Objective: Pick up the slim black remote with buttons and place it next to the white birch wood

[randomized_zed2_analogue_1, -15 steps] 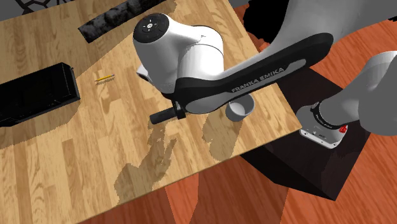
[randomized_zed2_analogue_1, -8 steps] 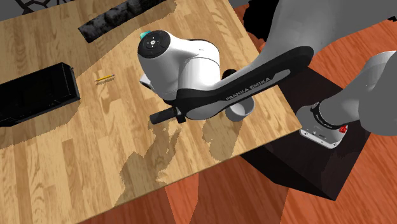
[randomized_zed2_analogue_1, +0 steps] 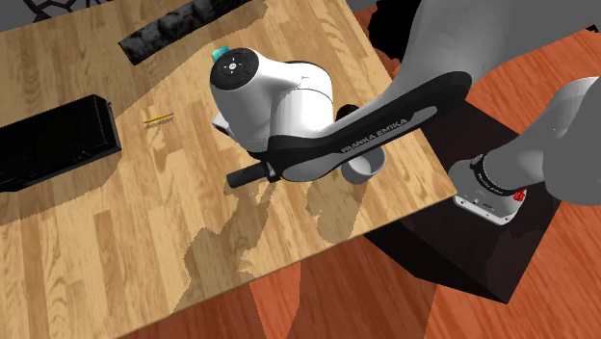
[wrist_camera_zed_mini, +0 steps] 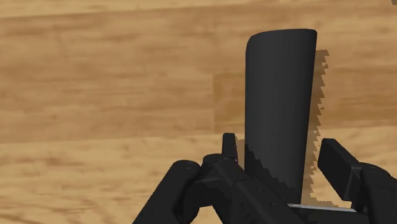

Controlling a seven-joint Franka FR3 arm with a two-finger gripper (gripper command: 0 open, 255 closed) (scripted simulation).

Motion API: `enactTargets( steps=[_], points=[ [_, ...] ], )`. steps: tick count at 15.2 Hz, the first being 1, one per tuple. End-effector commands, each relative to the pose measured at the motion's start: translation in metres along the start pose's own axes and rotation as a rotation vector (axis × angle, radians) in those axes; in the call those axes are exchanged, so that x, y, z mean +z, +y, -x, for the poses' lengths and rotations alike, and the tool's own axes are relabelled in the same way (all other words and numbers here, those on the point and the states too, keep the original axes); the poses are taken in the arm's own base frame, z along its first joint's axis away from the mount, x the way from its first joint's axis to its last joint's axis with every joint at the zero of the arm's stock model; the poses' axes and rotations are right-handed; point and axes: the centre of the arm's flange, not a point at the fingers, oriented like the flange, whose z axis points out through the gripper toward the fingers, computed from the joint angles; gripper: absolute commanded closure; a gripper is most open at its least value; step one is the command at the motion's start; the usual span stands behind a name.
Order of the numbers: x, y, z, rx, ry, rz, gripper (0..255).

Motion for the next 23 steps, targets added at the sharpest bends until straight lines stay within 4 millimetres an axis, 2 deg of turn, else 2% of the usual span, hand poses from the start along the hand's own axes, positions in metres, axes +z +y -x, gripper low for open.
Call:
enactTargets(
  steps=[1, 9, 23],
  points=[
    [0.000, 0.000, 0.000, 0.000, 0.000, 0.000, 255],
    [0.000, 0.000, 0.000, 0.000, 0.000, 0.000, 255],
    [-0.074, -0.006, 0.001, 0.000, 0.000, 0.000, 255]
  ],
)
